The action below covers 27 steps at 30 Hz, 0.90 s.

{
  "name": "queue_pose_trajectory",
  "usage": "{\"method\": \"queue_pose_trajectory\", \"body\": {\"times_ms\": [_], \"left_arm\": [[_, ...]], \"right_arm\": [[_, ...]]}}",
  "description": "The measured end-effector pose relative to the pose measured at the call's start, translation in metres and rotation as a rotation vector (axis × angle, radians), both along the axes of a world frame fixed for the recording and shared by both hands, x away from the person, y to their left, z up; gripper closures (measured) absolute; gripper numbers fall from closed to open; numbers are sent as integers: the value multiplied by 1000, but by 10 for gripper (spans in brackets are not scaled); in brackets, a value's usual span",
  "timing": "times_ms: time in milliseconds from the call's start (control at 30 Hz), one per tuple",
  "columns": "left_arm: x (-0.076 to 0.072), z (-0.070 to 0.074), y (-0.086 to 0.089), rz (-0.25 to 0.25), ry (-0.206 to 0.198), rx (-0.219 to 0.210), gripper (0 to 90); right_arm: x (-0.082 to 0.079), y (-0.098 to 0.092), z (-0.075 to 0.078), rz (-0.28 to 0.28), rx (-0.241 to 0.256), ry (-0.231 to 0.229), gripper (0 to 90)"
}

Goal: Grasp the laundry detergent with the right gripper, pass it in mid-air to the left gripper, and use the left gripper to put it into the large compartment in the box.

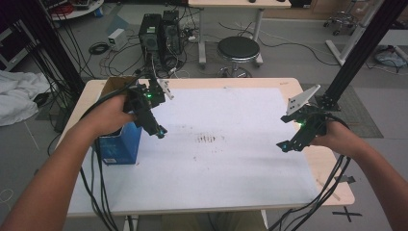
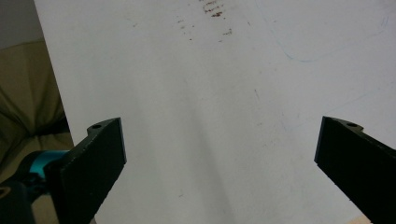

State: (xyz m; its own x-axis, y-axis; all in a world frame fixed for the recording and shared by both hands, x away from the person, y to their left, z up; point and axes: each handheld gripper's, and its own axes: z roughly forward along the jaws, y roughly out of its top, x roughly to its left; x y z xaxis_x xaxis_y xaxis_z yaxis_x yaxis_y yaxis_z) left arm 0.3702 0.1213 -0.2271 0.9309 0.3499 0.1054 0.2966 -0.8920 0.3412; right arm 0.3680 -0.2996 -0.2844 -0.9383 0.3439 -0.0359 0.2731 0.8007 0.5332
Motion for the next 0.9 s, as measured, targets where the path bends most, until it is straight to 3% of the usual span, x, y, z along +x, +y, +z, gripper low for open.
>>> {"method": "queue_pose_trajectory", "body": {"times_ms": [167, 467, 900], "left_arm": [[-5, -8, -20, -68, 27, 4, 53], [-9, -14, -48, -132, 55, 12, 53], [-16, -22, -52, -171, 76, 42, 53]], "right_arm": [[2, 3, -1, -5, -11, 2, 10], [12, 9, 5, -22, -24, 7, 10], [36, 26, 25, -8, -50, 3, 10]]}}
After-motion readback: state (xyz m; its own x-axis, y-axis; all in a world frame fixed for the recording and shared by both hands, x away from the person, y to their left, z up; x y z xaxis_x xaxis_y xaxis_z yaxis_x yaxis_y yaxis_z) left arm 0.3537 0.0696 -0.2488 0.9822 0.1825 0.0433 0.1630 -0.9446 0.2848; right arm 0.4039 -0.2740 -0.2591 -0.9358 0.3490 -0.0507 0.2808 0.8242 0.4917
